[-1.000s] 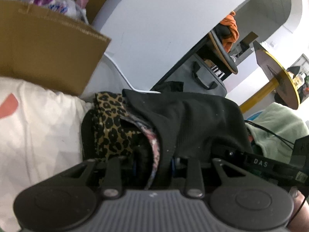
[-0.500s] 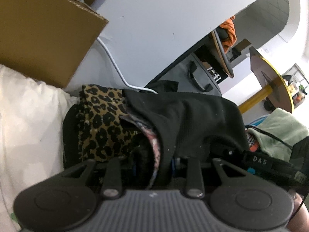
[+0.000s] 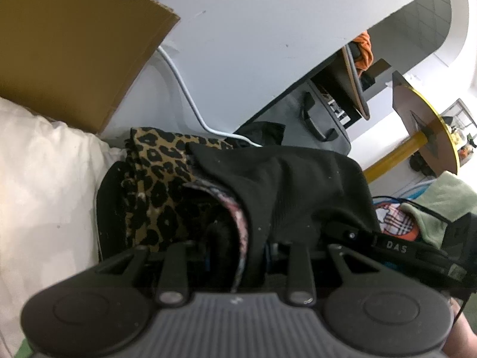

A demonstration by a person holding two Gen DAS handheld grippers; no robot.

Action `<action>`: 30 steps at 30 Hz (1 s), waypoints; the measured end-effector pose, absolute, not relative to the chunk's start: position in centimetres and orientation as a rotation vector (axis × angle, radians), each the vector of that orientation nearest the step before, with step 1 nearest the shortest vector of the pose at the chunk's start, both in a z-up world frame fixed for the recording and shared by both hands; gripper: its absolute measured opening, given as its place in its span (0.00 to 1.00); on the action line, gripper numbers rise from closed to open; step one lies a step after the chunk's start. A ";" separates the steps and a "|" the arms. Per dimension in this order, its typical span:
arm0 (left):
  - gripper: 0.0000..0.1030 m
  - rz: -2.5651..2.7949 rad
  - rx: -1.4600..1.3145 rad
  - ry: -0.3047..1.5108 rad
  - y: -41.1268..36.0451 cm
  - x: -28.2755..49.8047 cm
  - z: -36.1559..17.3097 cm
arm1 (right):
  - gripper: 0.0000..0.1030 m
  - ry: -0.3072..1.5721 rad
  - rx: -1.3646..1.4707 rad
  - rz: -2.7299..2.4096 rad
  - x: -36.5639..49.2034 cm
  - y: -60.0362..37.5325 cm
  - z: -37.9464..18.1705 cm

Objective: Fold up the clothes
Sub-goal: 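Lift the folded black shorts with both grippers and carry them toward the black clothes pile, then lower the shorts onto the black clothes pile and open both grippers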

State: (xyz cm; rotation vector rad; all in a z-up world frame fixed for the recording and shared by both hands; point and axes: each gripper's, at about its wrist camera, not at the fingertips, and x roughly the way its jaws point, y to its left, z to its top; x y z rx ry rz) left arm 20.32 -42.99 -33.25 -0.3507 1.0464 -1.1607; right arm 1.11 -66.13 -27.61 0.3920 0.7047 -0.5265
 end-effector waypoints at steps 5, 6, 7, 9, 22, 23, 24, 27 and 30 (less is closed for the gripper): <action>0.31 -1.161 -0.346 1.055 -43.8 21.3 -34.3 | 0.07 0.724 0.410 -0.514 2.2 -67.6 -28.8; 0.31 -1.158 -0.348 1.059 -43.9 21.5 -34.6 | 0.07 0.728 0.413 -0.512 2.4 -67.8 -29.1; 0.31 -1.156 -0.348 1.061 -44.0 21.6 -34.8 | 0.07 0.732 0.417 -0.511 2.6 -68.1 -29.4; 0.31 -1.153 -0.346 1.062 -44.2 21.7 -35.2 | 0.08 0.736 0.422 -0.509 2.9 -68.5 -29.9; 0.31 -1.163 -0.286 1.021 -44.2 22.1 -33.4 | 0.08 0.676 0.487 -0.495 3.9 -69.9 -31.3; 0.31 -1.161 -0.287 1.017 -44.0 22.2 -33.4 | 0.08 0.670 0.490 -0.491 4.0 -69.9 -31.2; 0.31 -1.157 -0.291 1.017 -43.9 22.3 -33.3 | 0.08 0.665 0.493 -0.486 4.1 -69.9 -31.1; 0.31 -1.145 -0.297 1.019 -43.5 22.6 -33.5 | 0.08 0.654 0.502 -0.465 4.4 -70.0 -30.9; 0.31 -1.129 -0.301 1.027 -43.3 23.0 -34.0 | 0.08 0.658 0.508 -0.442 5.1 -70.2 -31.3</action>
